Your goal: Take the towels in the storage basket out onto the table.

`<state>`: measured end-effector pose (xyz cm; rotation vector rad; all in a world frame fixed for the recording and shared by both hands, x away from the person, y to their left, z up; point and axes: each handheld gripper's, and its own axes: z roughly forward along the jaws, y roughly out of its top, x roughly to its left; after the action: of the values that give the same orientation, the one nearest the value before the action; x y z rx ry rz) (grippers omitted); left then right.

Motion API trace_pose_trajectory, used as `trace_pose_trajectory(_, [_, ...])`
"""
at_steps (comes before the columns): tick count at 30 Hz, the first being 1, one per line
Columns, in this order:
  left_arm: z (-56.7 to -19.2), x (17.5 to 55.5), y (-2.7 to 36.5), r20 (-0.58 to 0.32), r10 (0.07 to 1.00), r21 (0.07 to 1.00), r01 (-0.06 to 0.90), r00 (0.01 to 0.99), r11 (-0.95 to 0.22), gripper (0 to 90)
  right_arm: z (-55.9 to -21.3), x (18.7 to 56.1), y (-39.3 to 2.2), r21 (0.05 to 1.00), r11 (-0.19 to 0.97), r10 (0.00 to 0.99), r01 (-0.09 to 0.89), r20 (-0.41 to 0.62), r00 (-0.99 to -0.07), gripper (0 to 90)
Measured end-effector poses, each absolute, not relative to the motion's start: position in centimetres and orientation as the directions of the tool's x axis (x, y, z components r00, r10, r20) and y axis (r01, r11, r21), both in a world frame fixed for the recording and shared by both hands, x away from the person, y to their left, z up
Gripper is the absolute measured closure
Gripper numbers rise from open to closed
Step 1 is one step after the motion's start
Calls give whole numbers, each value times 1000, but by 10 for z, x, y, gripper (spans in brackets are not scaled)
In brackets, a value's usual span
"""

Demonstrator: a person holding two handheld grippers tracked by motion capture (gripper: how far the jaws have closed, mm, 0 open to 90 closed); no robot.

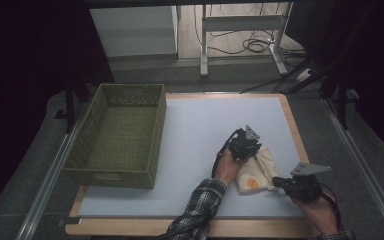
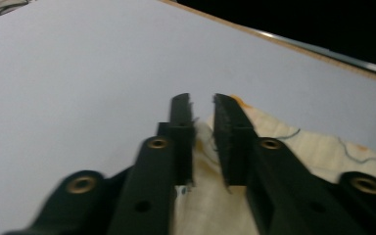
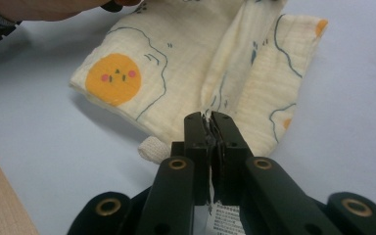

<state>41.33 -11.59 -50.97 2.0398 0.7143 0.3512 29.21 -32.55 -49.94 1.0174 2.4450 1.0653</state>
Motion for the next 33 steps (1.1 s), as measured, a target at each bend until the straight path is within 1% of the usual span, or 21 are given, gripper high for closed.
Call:
trace_pose_trajectory(2, [-506, 414, -113, -47, 615, 849, 355, 787, -391, 630, -498, 291, -328, 722, 486, 713, 492, -2, -701, 786])
trace_pose_trajectory(3, [-502, 414, -110, -50, 621, 853, 357, 782, -381, 595, -498, 291, -329, 722, 487, 716, 491, -9, -698, 781])
trace_pose_trajectory(6, [-497, 412, -103, -44, 628, 860, 350, 777, -372, 539, -494, 289, -336, 724, 480, 728, 496, -13, -685, 773])
trace_pose_trajectory(7, [-497, 412, -103, -44, 628, 860, 350, 777, -372, 499, -492, 289, -338, 726, 476, 733, 496, -16, -680, 767])
trace_pose_trajectory(10, [-493, 410, -93, -37, 633, 863, 344, 773, -369, 483, -489, 289, -342, 728, 475, 738, 495, -23, -674, 756])
trace_pose_trajectory(11, [-492, 409, -87, -31, 640, 862, 345, 768, -372, 450, -485, 290, -344, 732, 472, 744, 491, -33, -667, 736])
trace_pose_trajectory(13, [-493, 408, -82, -34, 643, 861, 349, 765, -370, 420, -482, 291, -344, 735, 472, 746, 487, -39, -665, 718])
trace_pose_trajectory(14, [-493, 407, -78, -38, 646, 860, 354, 762, -367, 420, -482, 291, -344, 735, 472, 746, 487, -39, -665, 718])
trace_pose_trajectory(16, [-495, 403, -67, -45, 652, 859, 363, 757, -362, 401, -478, 294, -340, 738, 472, 748, 482, -46, -662, 691])
trace_pose_trajectory(23, [-502, 393, -41, -38, 665, 850, 374, 746, -372, 380, -472, 306, -327, 736, 483, 742, 474, -56, -669, 647])
trace_pose_trajectory(33, [-514, 377, -12, -29, 685, 820, 410, 728, -400, 292, -488, 333, -320, 732, 455, 760, 507, -23, -650, 643])
